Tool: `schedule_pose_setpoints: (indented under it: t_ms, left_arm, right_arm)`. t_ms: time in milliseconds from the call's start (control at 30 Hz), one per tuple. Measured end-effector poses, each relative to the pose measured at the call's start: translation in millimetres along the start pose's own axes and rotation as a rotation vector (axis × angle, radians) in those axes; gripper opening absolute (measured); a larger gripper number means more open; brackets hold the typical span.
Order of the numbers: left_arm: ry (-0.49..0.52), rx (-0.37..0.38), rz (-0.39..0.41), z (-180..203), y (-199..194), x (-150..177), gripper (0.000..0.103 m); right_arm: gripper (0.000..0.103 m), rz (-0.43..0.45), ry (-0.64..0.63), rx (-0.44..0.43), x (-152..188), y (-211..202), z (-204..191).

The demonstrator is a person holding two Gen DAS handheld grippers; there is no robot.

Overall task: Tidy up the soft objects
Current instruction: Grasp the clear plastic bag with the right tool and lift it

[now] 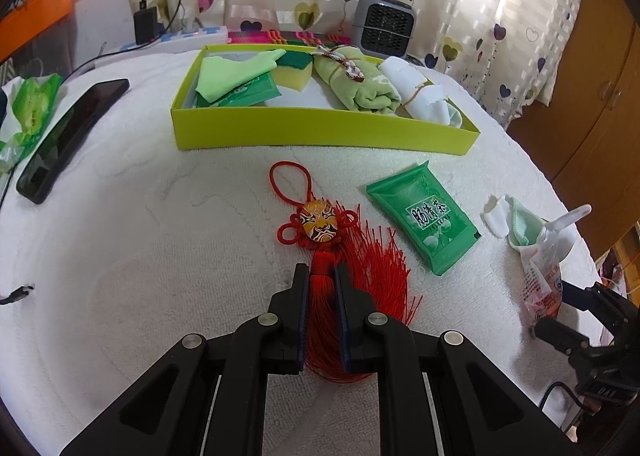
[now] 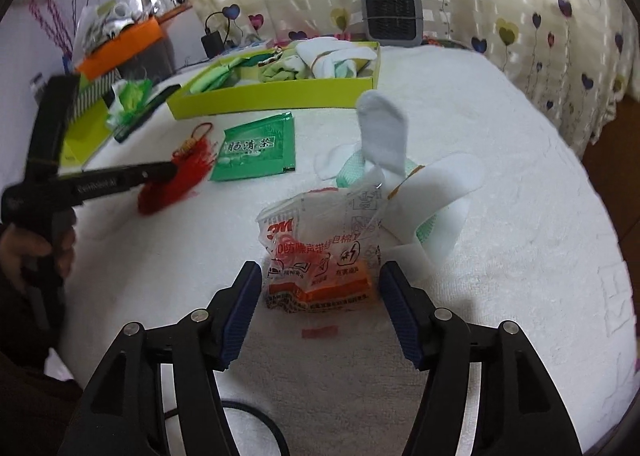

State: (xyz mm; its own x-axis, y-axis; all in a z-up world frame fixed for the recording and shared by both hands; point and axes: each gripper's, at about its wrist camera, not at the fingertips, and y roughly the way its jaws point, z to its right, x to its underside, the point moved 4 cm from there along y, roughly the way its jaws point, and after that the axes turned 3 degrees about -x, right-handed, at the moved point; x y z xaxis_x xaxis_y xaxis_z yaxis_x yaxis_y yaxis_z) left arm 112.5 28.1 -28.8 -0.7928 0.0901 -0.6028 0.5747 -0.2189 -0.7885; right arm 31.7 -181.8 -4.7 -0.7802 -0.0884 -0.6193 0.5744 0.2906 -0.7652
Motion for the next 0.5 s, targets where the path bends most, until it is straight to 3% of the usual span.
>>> schedule_pose_setpoints:
  t_ms: [100, 200, 400, 500]
  left_arm:
    - [0.001, -0.001, 0.001, -0.3, -0.1, -0.1, 0.011]
    - [-0.001, -0.001, 0.005, -0.4, -0.3, 0.7, 0.011]
    - [-0.006, 0.001, 0.008, -1.2, -1.0, -0.6, 0.011]
    - [-0.016, 0.003, 0.008, -3.4, -0.9, -1.0, 0.011]
  right_arm:
    - [0.043, 0.001, -0.073, 0.036, 2.4, -0.7, -9.2]
    - [0.033, 0.006, -0.133, 0.060, 3.6, -4.1, -17.9]
    - [0.029, 0.054, -0.244, 0.137, 4.4, -14.2, -32.2]
    - [0.028, 0.099, -0.257, 0.105, -1.3, -24.8, -35.2]
